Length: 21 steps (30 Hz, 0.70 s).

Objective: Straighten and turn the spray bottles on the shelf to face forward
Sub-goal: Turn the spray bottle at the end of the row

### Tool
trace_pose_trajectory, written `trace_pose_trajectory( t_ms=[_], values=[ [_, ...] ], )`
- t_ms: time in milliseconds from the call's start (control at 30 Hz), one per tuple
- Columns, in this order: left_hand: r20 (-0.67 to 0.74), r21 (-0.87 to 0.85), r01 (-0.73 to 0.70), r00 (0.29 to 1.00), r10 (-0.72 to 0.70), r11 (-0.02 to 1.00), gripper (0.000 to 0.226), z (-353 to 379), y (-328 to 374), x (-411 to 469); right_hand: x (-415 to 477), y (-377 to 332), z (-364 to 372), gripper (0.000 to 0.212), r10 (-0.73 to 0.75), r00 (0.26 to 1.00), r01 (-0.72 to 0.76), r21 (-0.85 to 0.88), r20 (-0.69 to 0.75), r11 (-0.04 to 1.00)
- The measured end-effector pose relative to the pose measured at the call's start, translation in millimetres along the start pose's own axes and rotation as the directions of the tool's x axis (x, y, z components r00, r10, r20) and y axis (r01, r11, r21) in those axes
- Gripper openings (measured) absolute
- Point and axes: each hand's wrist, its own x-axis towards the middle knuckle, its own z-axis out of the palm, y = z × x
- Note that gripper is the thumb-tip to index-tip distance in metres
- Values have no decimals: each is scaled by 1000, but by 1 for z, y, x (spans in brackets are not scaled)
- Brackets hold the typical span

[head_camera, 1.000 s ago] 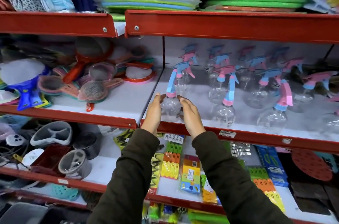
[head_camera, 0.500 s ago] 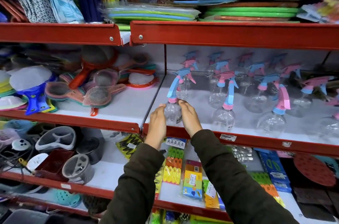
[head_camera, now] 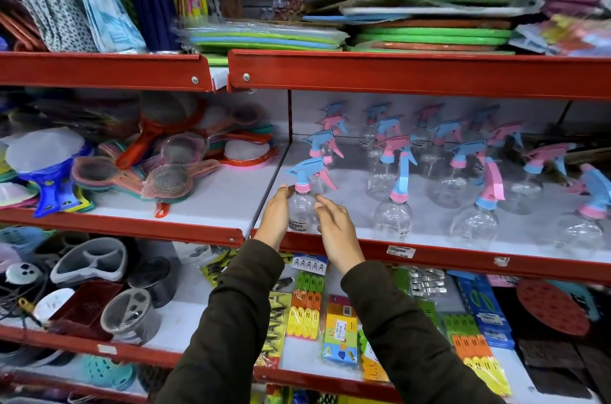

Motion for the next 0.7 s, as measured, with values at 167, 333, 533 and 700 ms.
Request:
trace_pose_trajectory(
  t_ms=[167, 333, 533, 700],
  values=[
    [23, 45, -26, 999, 25, 999, 36, -2, -4, 2, -3, 1, 1, 46, 1, 1000, -1, -24, -9, 1000],
    [-9, 44, -17, 1000, 17, 999, 48, -1, -4, 2, -4, 1, 0, 45, -5, 1000, 5, -18, -6, 1000],
    [-11, 32, -22, 1000, 22, 999, 37, -1, -3, -6, -6, -2, -1, 45, -9, 1000, 9, 9, 1, 1000],
    [-144, 56, -72, 986, 80, 996, 46, 7, -5, -20, -14, -3, -9, 38, -24, 999, 26, 68, -32, 997]
  ],
)
